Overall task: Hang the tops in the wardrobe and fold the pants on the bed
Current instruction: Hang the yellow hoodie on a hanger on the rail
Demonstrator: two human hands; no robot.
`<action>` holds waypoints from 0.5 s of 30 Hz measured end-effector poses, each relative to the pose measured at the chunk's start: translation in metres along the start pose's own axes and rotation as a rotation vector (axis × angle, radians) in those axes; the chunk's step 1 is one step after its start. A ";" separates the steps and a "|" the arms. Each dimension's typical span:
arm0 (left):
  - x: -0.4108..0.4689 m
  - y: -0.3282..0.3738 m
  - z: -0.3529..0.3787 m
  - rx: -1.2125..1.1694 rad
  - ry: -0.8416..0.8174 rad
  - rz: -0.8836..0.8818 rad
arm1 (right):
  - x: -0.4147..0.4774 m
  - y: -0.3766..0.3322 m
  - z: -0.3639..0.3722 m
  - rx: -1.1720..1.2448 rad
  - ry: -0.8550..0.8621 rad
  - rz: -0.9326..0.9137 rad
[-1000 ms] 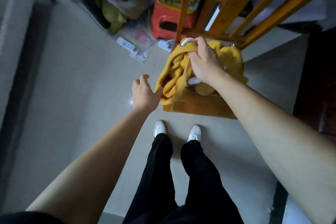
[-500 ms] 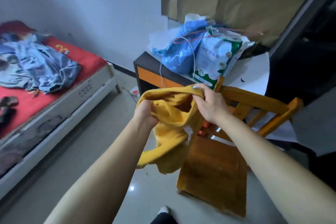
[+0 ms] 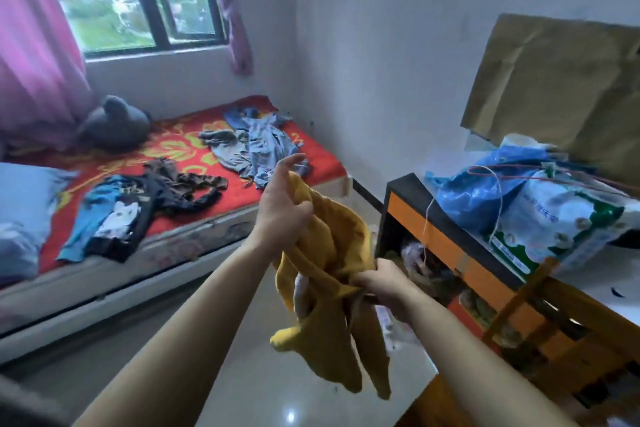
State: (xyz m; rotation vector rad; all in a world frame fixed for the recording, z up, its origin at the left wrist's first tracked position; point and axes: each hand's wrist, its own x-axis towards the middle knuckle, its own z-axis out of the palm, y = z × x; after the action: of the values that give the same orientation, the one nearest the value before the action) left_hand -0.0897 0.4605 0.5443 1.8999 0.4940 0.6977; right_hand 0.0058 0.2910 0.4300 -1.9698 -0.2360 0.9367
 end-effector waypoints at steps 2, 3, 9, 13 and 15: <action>-0.012 -0.009 -0.033 0.209 0.091 0.039 | 0.002 -0.008 0.025 0.068 -0.039 0.020; -0.020 -0.015 -0.050 0.288 0.113 0.041 | 0.001 -0.013 0.037 0.085 -0.065 0.029; -0.065 -0.046 -0.146 0.667 0.325 -0.199 | 0.001 -0.044 0.131 -0.023 -0.123 -0.111; -0.094 -0.076 -0.217 0.795 0.499 -0.402 | -0.014 -0.094 0.197 -0.090 -0.124 -0.456; -0.105 -0.093 -0.256 0.785 0.622 -0.488 | -0.026 -0.123 0.226 -0.044 -0.161 -0.571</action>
State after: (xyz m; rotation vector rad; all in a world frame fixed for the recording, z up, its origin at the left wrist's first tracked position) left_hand -0.3405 0.6069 0.5157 2.0884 1.7686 0.8211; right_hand -0.1454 0.4958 0.4753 -1.7194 -0.8652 0.7111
